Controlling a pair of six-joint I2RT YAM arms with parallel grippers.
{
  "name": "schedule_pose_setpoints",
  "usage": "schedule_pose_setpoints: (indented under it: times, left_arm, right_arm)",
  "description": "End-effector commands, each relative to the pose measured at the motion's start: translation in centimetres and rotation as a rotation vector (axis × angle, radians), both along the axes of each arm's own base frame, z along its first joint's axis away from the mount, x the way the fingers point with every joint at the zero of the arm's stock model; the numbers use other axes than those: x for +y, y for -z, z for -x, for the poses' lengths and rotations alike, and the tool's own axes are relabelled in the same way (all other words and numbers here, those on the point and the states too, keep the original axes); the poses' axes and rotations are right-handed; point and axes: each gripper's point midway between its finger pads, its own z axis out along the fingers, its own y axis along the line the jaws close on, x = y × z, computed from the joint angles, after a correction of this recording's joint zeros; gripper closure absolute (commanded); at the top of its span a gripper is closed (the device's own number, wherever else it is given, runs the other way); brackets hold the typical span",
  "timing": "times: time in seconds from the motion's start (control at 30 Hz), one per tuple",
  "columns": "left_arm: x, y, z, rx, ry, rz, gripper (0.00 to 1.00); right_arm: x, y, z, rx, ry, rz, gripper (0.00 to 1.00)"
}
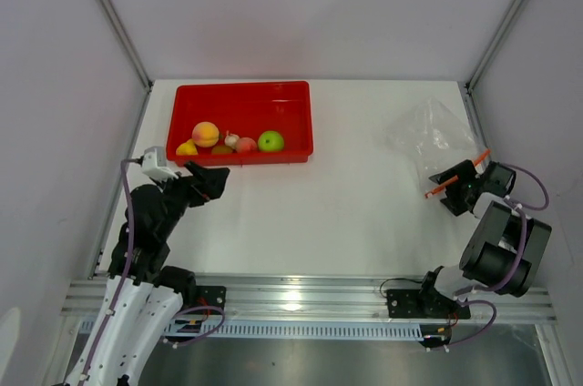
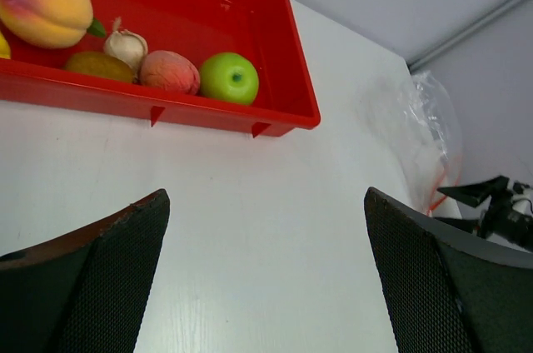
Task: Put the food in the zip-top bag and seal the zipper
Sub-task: Pick up the zipper food storage bag at the center of the board.
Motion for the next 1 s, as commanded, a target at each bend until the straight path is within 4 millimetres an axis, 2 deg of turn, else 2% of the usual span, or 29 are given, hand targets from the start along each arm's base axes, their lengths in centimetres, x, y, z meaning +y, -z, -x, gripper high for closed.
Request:
schedule_pose_setpoints:
  times: [0.0,0.13,0.17,0.2,0.23,0.27,0.3,0.33,0.37,0.4,0.5,0.53,0.6,0.67,0.7,0.73,0.8,0.83,0.93,0.97]
  left_arm:
    - [-1.8,-0.2,0.7,-0.023,0.13,-0.022,0.0]
    - [-4.1,0.3,1.5,-0.006,0.276,-0.006,0.01]
    - [-4.6,0.3,1.6,-0.002,0.308,-0.002,0.02]
    - [-5.1,0.5,1.6,0.007,0.337,0.002,0.04]
    - [-5.9,0.5,2.1,0.013,0.394,0.015,0.08]
    - [-6.3,0.5,2.2,0.017,0.42,0.02,0.09]
    - [-6.6,0.3,2.4,0.012,0.446,0.023,0.13]
    - [-7.1,0.5,2.7,0.021,0.482,0.028,0.16]
    - [-7.3,0.2,2.8,0.014,0.496,0.027,0.18]
    - [-7.7,0.1,3.1,0.011,0.514,0.024,0.19]
    - [-8.6,-0.3,3.8,-0.013,0.554,-0.002,0.21]
    - [-8.9,-0.5,3.9,-0.025,0.566,-0.016,0.21]
    - [-9.9,-0.4,4.4,-0.023,0.596,-0.033,0.21]
    - [-10.6,-0.3,4.7,-0.01,0.62,-0.038,0.21]
    - [-11.2,-0.4,5.2,-0.01,0.649,-0.037,0.21]
    - [-11.6,-0.6,5.3,-0.013,0.661,-0.036,0.22]
    - [-12.3,-0.5,5.7,-0.008,0.681,-0.041,0.21]
    - [-12.5,-0.5,5.8,-0.008,0.683,-0.042,0.21]
    - [-13.3,-0.2,6.3,-0.008,0.71,-0.038,0.21]
    - [-13.7,-0.1,6.6,-0.007,0.725,-0.035,0.21]
  right_arm:
    - [1.4,-2.2,-3.2,-0.141,-0.112,-0.004,0.2]
    - [2.8,-2.0,-3.9,-0.157,-0.165,-0.019,0.39]
    - [3.2,-2.2,-4.3,-0.175,-0.181,-0.017,0.49]
    - [4.2,-2.4,-4.5,-0.187,-0.216,-0.022,0.56]
    - [4.7,-2.6,-4.8,-0.196,-0.236,-0.018,0.69]
    - [5.1,-2.9,-5.1,-0.204,-0.255,-0.011,0.75]
    - [6.3,-3.2,-5.4,-0.214,-0.293,-0.01,0.84]
    - [6.9,-3.5,-5.6,-0.224,-0.309,-0.008,0.98]
    - [7.6,-4.0,-5.8,-0.236,-0.325,-0.002,0.99]
    - [8.9,-4.4,-6.0,-0.242,-0.354,0.007,0.99]
    - [11.1,-6.1,-6.3,-0.277,-0.395,0.051,1.0]
    - [12.7,-6.3,-6.3,-0.278,-0.428,0.071,1.0]
    - [14.0,-7.4,-6.2,-0.299,-0.453,0.108,1.0]
    - [13.7,-7.4,-6.1,-0.26,-0.398,0.164,0.96]
    - [13.4,-7.9,-6.0,-0.268,-0.374,0.17,0.87]
    - [12.8,-7.7,-5.9,-0.27,-0.35,0.17,0.6]
    - [11.9,-7.7,-5.8,-0.264,-0.308,0.158,0.47]
    - [11.4,-7.2,-5.6,-0.25,-0.287,0.155,0.44]
    - [9.4,-7.3,-5.9,-0.276,-0.197,0.126,0.44]
    - [8.7,-6.5,-5.3,-0.269,-0.163,0.11,0.45]
